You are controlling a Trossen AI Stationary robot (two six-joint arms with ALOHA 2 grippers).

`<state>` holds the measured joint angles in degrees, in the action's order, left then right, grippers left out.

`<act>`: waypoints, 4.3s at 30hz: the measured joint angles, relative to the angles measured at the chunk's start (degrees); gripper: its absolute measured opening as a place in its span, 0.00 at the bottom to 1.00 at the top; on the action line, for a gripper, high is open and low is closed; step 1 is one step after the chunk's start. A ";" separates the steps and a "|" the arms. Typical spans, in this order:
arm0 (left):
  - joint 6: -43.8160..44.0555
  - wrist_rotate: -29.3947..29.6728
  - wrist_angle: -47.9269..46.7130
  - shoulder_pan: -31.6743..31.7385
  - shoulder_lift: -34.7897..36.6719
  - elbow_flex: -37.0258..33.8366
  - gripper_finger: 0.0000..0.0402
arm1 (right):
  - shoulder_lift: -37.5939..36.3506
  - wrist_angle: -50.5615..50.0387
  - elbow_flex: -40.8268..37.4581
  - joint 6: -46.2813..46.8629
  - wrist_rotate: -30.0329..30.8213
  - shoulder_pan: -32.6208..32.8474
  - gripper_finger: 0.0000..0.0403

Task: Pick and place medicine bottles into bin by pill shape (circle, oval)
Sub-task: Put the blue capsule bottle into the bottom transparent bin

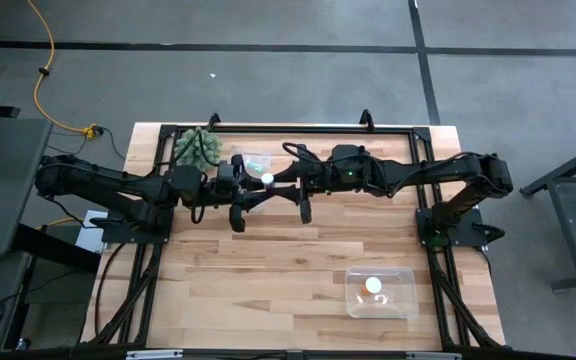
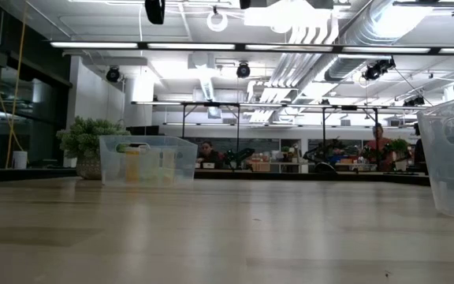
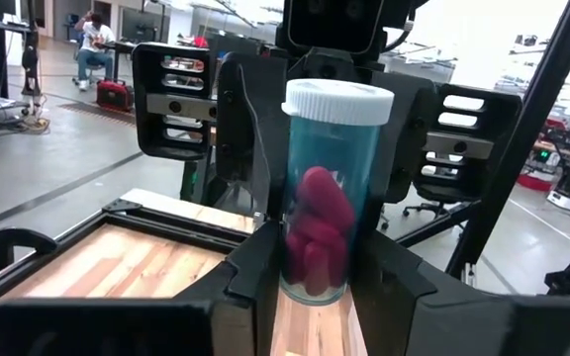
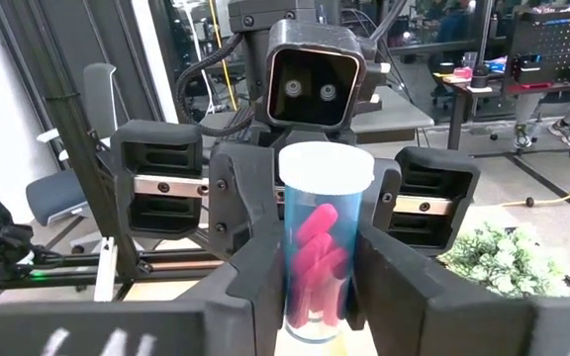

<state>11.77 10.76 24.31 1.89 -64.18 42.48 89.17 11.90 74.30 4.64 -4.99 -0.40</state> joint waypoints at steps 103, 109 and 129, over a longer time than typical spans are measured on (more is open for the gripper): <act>3.67 -4.43 -10.73 1.01 -16.17 0.04 0.25 | 3.37 -28.39 -0.15 4.38 -4.52 -1.36 0.29; 3.66 -4.41 -10.73 1.03 -16.17 0.04 0.27 | 3.34 -28.39 -0.14 4.37 -4.55 -1.37 0.27; 4.82 -5.52 -36.19 6.47 1.06 -0.02 0.45 | -5.89 -47.69 -0.11 3.36 -5.64 -3.03 0.26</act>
<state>16.59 5.23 -11.88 8.36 -63.13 42.46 83.28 -35.79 74.19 8.00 -10.64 -3.43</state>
